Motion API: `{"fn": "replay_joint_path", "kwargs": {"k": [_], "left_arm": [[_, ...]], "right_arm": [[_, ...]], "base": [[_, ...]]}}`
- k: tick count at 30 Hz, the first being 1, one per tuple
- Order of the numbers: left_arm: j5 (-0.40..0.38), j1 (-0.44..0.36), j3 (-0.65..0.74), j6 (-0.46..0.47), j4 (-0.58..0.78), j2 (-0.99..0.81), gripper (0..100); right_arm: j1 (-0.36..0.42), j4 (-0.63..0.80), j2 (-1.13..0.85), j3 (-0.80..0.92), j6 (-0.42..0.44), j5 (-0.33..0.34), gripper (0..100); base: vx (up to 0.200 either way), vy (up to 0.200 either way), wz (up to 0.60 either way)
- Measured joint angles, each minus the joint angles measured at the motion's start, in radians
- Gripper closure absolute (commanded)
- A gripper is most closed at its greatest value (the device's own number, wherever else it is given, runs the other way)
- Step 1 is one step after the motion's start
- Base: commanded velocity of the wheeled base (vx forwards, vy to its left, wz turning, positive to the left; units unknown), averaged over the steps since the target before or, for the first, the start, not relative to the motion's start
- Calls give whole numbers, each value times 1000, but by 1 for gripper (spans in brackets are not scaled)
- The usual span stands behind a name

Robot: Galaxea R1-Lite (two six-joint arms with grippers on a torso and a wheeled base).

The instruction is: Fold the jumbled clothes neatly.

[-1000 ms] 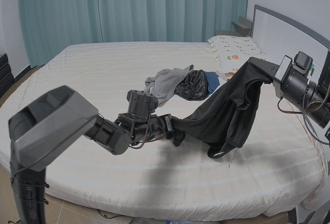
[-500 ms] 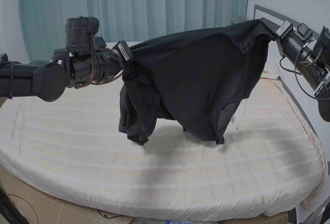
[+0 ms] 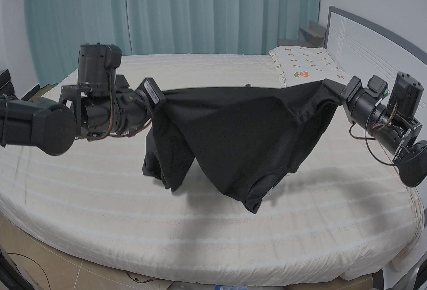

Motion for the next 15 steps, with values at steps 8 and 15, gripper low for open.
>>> {"fn": "replay_joint_path", "kwargs": {"k": [8,15], "left_arm": [[-3,-33,143,-47,-58,17,100],[2,-48,252,-83,-169,45,100]], "right_arm": [[56,0,14,116,82,2,100],[106,-1,36,184,120,3,100]], "base": [[0,0,0],[-171,0,0]]}}
